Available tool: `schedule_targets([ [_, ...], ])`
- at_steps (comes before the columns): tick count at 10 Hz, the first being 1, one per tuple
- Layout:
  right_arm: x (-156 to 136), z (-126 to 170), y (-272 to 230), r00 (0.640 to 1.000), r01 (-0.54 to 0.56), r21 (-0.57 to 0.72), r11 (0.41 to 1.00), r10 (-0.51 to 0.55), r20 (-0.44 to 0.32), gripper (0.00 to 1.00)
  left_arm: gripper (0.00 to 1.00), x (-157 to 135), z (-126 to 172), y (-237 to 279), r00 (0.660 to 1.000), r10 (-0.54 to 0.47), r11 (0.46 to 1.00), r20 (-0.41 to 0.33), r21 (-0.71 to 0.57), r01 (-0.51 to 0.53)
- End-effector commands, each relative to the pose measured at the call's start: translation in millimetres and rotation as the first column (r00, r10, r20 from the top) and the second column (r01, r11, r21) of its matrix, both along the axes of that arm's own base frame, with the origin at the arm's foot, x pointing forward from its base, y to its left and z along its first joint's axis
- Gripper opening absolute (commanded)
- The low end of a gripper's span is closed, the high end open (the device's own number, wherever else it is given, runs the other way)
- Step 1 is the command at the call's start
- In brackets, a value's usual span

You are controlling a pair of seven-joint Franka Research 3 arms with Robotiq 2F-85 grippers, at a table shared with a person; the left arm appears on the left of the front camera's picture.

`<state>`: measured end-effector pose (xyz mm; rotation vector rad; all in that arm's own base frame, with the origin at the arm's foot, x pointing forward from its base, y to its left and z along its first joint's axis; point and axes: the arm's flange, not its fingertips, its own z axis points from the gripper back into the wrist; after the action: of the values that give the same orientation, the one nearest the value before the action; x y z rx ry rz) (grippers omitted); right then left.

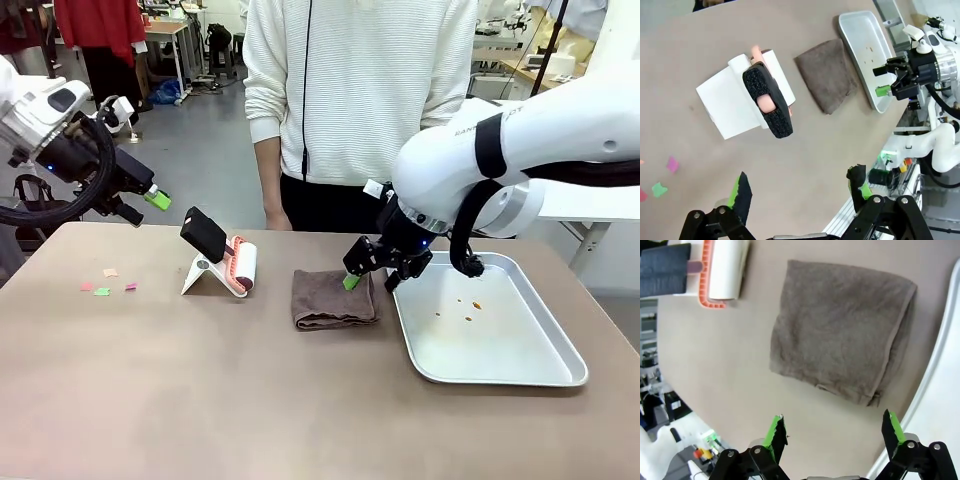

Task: Clean the surface of the table.
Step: Hold the Lint Roller with your left hand and the towel with your right hand.

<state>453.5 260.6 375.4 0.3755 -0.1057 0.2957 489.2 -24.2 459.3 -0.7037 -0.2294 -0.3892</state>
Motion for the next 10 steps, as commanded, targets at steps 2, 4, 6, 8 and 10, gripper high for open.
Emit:
schedule_targets([
  [2,-3,9,-5,1.000,-0.014,0.016,1.000,0.013,0.012,1.00,1.00,-6,1,1,1.000,-0.009,1.000,0.004,-0.002,0.009],
  [4,14,1,6,0.996,0.093,-0.061,0.994,-0.092,0.020,1.00,1.00,0,-2,-6,0.999,-0.030,1.000,-0.043,0.001,0.030],
  [6,28,-4,27,0.998,0.057,-0.036,0.998,-0.057,0.008,1.00,1.00,6,-3,-13,0.998,-0.015,1.000,-0.062,0.021,0.017],
  [8,41,-18,47,0.997,0.076,-0.086,0.993,-0.076,-0.004,1.00,1.00,17,-9,-22,0.993,0.054,0.999,-0.109,-0.001,-0.054],
  [10,48,-25,56,0.997,0.074,-0.111,0.991,-0.076,-0.012,1.00,1.00,33,-15,-31,0.981,0.084,0.996,-0.177,0.025,-0.081],
])
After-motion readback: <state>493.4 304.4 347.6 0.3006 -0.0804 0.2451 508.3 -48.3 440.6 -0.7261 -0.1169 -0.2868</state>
